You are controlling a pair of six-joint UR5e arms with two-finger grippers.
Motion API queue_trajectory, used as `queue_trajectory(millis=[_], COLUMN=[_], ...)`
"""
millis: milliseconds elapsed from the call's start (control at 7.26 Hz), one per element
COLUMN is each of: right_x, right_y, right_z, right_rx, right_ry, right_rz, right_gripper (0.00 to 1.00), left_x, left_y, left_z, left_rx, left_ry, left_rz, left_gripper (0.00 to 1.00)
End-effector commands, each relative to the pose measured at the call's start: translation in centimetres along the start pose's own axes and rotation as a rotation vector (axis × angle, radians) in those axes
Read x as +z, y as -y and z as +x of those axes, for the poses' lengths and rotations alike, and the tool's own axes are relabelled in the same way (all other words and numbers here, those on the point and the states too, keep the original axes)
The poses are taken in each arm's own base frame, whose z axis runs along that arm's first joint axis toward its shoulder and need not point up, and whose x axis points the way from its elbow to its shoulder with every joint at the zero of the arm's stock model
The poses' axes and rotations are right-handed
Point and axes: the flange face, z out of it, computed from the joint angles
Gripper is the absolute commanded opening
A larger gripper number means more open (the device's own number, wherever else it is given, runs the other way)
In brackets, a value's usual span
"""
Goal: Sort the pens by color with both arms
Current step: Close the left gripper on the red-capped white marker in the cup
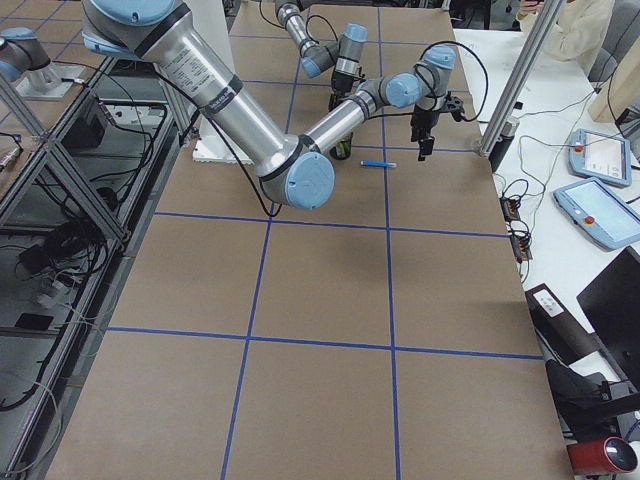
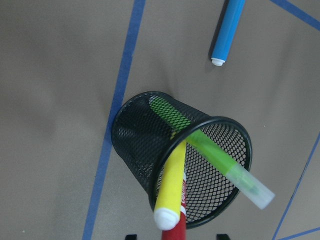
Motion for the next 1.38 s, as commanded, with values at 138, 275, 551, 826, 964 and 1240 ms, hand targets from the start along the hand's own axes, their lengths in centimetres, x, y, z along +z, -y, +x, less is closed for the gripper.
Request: queue_trajectory(millis=[138, 275, 551, 826, 964, 1240], right_x=[0.06, 0.13, 0.15, 0.01, 0.15, 0.15], right_y=[-0.02, -0.07, -0.11, -0.11, -0.12, -0.11], right_z=[-0.11, -0.17, -0.12, -0.25, -0.13, -0.12], right_rx=[-0.002, -0.003, -0.001, -0.003, -0.001, -0.001], right_ry=[-0.002, -0.003, -0.004, -0.001, -0.003, -0.004], right_rz=[0.002, 0.000, 0.001, 0.002, 0.000, 0.001], right_gripper=[0.99, 0.99, 0.99, 0.99, 0.99, 0.99], left_x=[-0.07, -0.08, -0.12, -0.17, -0.22, -0.42], left_y=[0.01, 0.01, -0.04, -0.11, -0.15, -0.37], left_z=[0.03, 0.03, 0.07, 0.29, 0.33, 0.61], left_rx=[0.009, 0.009, 0.010, 0.013, 0.014, 0.021], left_ry=[-0.001, -0.001, -0.002, -0.005, -0.006, -0.012], left_rz=[0.001, 0.001, 0.001, 0.000, 0.000, 0.000], left_gripper=[0.43, 0.39, 0.32, 0.22, 0.17, 0.13])
